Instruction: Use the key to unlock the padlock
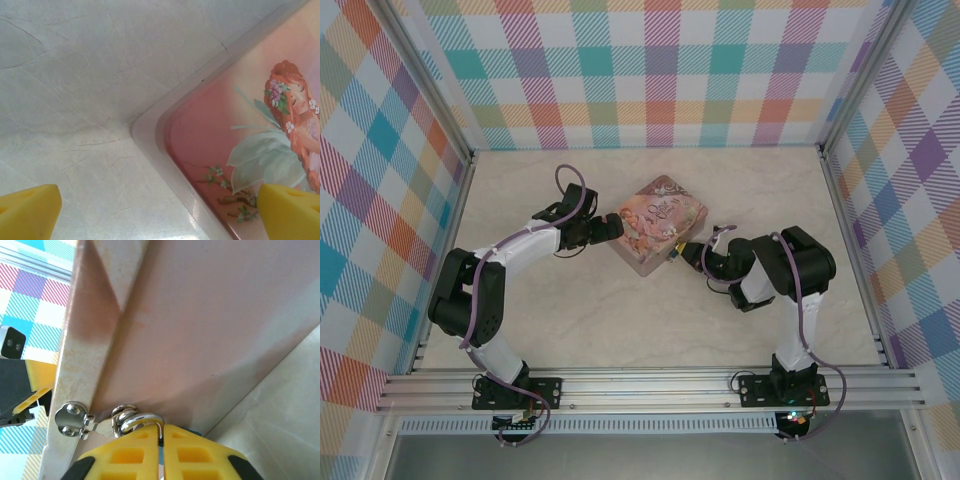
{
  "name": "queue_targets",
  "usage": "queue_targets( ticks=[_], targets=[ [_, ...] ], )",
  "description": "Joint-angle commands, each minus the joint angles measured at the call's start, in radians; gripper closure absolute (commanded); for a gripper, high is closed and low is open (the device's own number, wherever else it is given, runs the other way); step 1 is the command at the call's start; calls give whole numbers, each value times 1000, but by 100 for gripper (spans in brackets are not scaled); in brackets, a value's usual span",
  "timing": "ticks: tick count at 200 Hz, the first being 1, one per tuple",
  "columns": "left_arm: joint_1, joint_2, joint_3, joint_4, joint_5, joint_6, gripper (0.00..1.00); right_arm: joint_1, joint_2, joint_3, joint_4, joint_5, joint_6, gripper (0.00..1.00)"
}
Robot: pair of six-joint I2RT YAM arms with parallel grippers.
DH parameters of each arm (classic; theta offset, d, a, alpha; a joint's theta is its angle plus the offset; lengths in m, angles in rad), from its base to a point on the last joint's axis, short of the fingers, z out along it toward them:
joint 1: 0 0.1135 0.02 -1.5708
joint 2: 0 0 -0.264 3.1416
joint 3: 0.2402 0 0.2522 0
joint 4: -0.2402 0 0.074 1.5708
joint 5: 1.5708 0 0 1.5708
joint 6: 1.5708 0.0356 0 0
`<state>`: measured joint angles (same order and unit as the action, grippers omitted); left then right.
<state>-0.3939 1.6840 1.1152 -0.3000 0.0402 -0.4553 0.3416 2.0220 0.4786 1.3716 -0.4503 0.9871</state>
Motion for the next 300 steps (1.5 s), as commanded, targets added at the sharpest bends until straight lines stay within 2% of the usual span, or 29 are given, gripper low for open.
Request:
queue_targets(
  ticks=[1,56,85,114,173,246,300],
  targets=[
    [4,-4,-12,13,-16,1,0,5,-49,-9,35,46,4,97],
    [3,-97,-11,-8,-23,18,0,-13,-66,-32,35,78,9,100],
    [-16,-139,9,-15,1,29,0,-23,-86,-65,19,90,-18,95],
    [-59,-116,76,-28,5,37,0,-27,-88,-81,23,83,-41,86],
    [-52,135,338,-99,-59,181,0,-32,-138,-87,-34,73,-77,71],
    [-20,428,679,-209,68,366,0,-33,-150,-94,-68,54,-90,55],
    [-17,591,836,-312,188,490,0,-34,-179,-113,-87,41,-118,50]
  ],
)
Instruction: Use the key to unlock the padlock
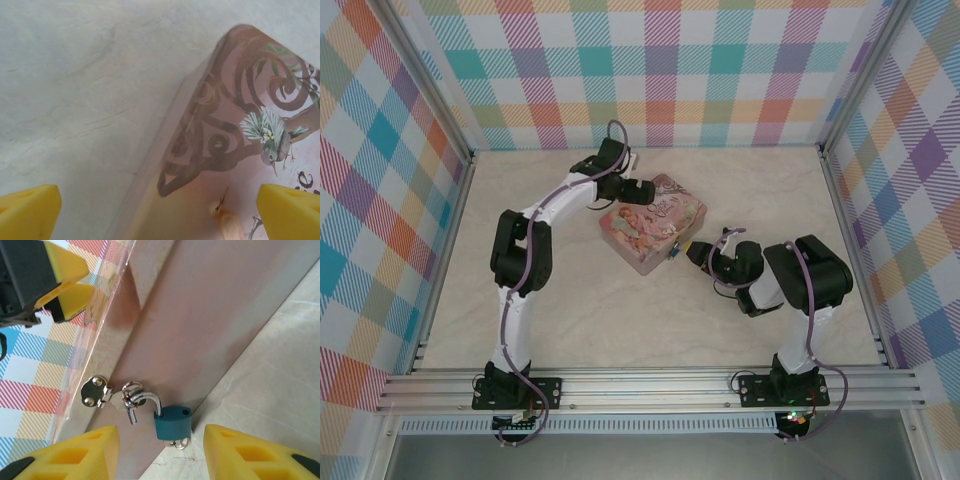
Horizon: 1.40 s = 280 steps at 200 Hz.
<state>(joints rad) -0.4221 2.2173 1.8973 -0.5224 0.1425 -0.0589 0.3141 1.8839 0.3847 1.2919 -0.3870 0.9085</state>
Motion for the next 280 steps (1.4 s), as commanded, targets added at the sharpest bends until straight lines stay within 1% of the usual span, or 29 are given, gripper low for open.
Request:
queue_targets(
  ticks=[1,15,46,77,108,135,148,164,181,208,224,260,280],
  targets=[
    [11,61,55,-91,87,96,0,-7,-43,-19,-9,-23,-40,50],
    [11,79,55,-108,113,131,1,-8,-67,-31,-26,-24,-60,49],
    [11,93,21,-134,180,209,16,-13,-113,-46,-69,-42,-99,46],
    [11,93,-49,-126,248,263,25,-15,-123,-59,-57,-51,-113,43],
    [9,86,-107,-108,250,280,28,-15,-97,-65,-12,-69,-114,42],
    [6,77,-134,-99,248,291,30,-15,-45,-69,76,-85,-94,38],
    [6,75,-140,-96,254,291,32,-15,-15,-61,115,-97,-77,39],
    [4,74,-140,-97,265,296,35,-15,2,-38,115,-117,-74,40],
    [0,76,-136,-104,268,304,37,-15,-4,-38,112,-105,-80,41],
    [-1,86,-122,-108,269,308,38,-15,-11,-29,58,-112,-101,52],
    [-3,90,-114,-113,269,308,39,-15,2,-43,72,-94,-105,55],
    [-10,100,-87,-127,271,315,42,-15,48,-31,112,-112,-94,59],
    [-15,112,-67,-143,270,319,44,-15,63,-17,114,-117,-99,60]
  ],
)
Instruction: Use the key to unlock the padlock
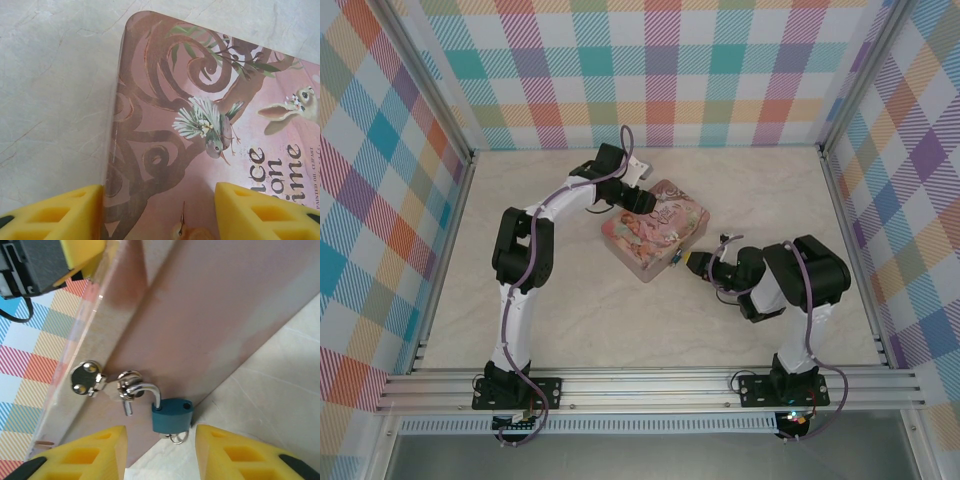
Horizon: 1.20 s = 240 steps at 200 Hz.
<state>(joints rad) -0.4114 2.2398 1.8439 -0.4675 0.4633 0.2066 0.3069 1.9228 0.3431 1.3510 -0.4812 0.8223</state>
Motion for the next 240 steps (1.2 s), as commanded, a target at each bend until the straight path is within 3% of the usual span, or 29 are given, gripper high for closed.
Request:
queue_targets(
  ticks=[1,50,94,139,205,240],
  targets=[
    [-26,90,-13,-198,-51,54,44,-9,24,25,55,-22,-13,60],
    [-28,99,0,-195,-51,48,48,-8,31,43,56,-47,-46,59],
    [-29,108,15,-203,-50,45,49,-11,10,53,55,-66,-79,48],
    [-29,110,18,-204,-50,46,50,-9,26,88,56,-109,-79,42],
    [-29,113,17,-206,-52,46,53,-10,32,135,57,-178,-78,43],
    [-27,116,18,-200,-64,43,54,-10,0,132,57,-209,-92,48]
  ],
)
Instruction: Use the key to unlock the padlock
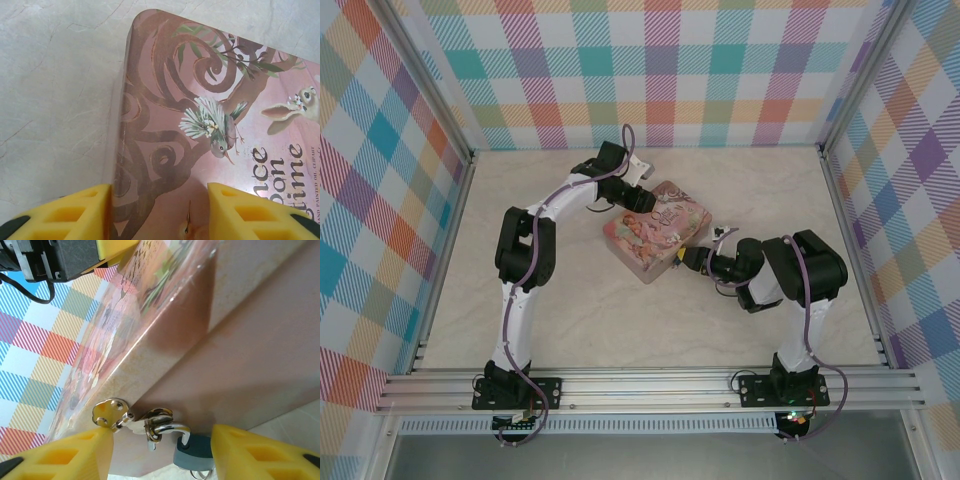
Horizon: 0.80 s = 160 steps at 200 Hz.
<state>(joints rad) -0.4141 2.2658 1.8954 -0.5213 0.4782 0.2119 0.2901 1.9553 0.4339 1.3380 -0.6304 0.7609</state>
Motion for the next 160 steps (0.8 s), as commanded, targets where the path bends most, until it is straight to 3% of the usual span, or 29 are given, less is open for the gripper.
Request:
queue_targets(
  ticks=[1,160],
  targets=[
    [-25,91,-33,-145,-79,37,54,8,-33,42,70,-60,-31,48],
    [-5,129,31,-154,-108,17,56,9,-55,-4,70,-87,-65,61]
  ],
)
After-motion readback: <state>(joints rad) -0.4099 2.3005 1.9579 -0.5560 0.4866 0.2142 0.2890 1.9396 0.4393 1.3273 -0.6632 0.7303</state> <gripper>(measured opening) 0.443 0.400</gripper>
